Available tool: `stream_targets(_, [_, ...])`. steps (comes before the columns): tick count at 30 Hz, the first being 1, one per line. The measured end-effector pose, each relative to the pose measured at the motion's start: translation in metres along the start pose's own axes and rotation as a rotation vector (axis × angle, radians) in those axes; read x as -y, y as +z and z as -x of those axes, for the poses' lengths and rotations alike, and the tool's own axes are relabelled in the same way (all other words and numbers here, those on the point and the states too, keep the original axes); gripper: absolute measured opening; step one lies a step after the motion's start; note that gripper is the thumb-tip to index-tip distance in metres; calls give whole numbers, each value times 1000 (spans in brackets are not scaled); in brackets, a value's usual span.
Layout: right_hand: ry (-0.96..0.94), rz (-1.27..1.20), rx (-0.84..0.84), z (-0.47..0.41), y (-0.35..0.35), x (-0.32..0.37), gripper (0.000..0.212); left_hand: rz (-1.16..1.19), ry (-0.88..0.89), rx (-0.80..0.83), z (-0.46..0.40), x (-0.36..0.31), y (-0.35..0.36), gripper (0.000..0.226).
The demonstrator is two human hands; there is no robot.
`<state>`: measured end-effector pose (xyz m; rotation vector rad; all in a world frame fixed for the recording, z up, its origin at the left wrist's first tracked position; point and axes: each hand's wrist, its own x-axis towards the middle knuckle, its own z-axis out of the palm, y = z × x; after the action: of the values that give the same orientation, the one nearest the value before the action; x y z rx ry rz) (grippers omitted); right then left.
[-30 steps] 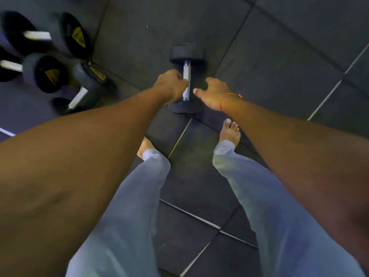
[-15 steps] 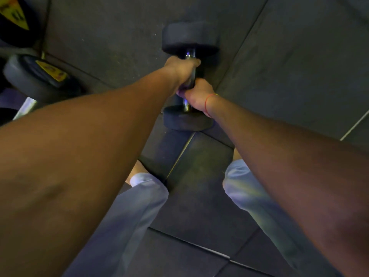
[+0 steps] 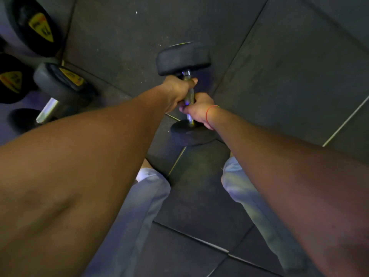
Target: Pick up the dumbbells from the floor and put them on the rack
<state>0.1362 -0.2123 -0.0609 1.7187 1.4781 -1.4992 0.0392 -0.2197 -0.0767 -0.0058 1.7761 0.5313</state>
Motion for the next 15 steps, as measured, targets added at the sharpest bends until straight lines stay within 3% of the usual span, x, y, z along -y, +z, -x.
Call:
stream_targets(4, [-30,93,11,47,-13,5,31,130,30,-46,57,2,-7,15])
stream_targets(8, [-106,143,-10,88,-32,18,34,274,98,-142,122,-7,-12,24])
stream_targets(12, [-243,307,-11,126,-61,47,23,286,120,-182,174,-22,-19,36])
stream_targets(15, [-307,333,-9,157,-79,71,12,250,280,-165,209,-41,-30,33])
